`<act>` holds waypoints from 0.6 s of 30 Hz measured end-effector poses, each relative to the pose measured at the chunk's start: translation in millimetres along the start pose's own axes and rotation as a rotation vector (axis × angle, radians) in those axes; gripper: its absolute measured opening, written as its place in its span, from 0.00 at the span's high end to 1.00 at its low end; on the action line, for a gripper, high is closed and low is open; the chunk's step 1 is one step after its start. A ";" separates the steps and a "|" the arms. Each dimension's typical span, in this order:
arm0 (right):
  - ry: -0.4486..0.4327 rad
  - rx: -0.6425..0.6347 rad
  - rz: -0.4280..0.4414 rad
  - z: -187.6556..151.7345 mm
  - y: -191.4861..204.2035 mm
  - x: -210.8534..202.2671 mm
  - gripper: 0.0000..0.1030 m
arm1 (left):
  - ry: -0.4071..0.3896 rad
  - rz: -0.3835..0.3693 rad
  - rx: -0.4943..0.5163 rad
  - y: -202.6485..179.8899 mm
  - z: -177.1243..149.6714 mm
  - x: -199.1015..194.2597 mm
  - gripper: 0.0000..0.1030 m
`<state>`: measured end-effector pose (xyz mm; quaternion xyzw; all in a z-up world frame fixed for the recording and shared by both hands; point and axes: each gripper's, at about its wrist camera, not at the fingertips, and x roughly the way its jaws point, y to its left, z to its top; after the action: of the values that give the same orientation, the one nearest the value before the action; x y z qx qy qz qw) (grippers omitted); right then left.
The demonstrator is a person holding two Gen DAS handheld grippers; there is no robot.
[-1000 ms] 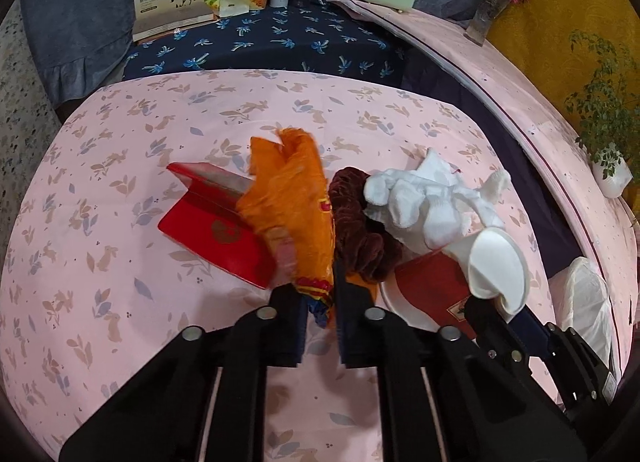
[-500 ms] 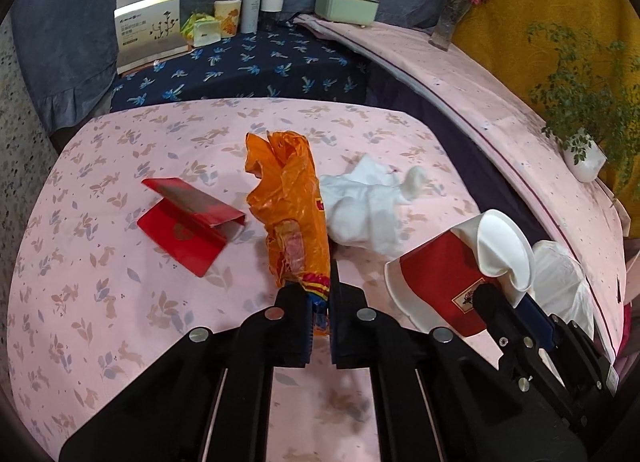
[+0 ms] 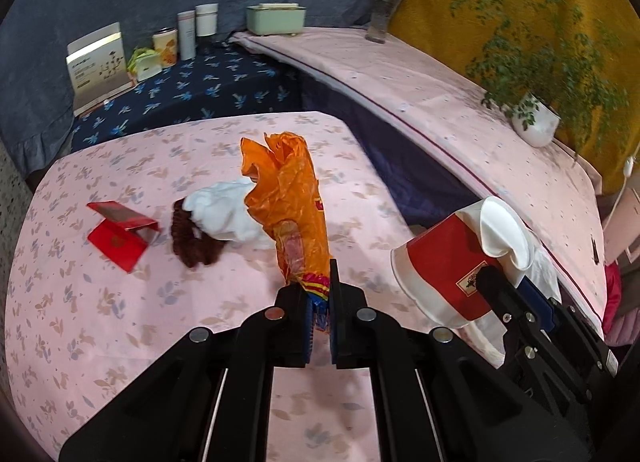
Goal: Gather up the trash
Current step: 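Carry the bag and cup over the wastebasket and open both tools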
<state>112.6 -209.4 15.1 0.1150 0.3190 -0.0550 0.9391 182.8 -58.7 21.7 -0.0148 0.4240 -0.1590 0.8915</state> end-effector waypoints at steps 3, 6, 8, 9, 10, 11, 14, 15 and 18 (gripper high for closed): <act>-0.012 0.030 -0.024 0.4 -23.5 -9.0 0.80 | -0.001 -0.023 0.031 -23.8 -2.1 -1.9 0.95; -0.022 0.059 -0.050 0.1 -46.1 -18.0 0.80 | 0.000 -0.044 0.059 -44.6 -4.5 -3.0 0.95; -0.027 0.074 -0.068 -0.4 -61.5 -23.5 0.80 | 0.003 -0.063 0.077 -59.9 -6.0 -3.1 0.95; -0.030 0.082 -0.079 -1.0 -69.5 -26.4 0.80 | 0.006 -0.074 0.085 -67.0 -6.6 -2.8 0.95; -0.032 0.089 -0.088 -1.8 -77.1 -28.8 0.80 | 0.008 -0.084 0.092 -74.1 -7.7 -2.5 0.95; -0.035 0.099 -0.096 -2.4 -84.3 -31.2 0.80 | 0.009 -0.097 0.099 -80.9 -8.4 -2.4 0.95; -0.040 0.129 -0.120 -4.4 -106.6 -37.9 0.80 | 0.013 -0.124 0.128 -100.6 -10.8 -1.2 0.95; -0.041 0.141 -0.128 -5.6 -114.6 -39.7 0.80 | 0.014 -0.130 0.136 -105.7 -11.4 -0.8 0.95; -0.041 0.171 -0.147 -8.8 -133.8 -43.4 0.80 | 0.017 -0.152 0.161 -124.1 -14.3 1.4 0.95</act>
<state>49.5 -335.3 10.7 0.1697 0.3012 -0.1529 0.9258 139.1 -175.4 31.5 0.0264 0.4151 -0.2598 0.8715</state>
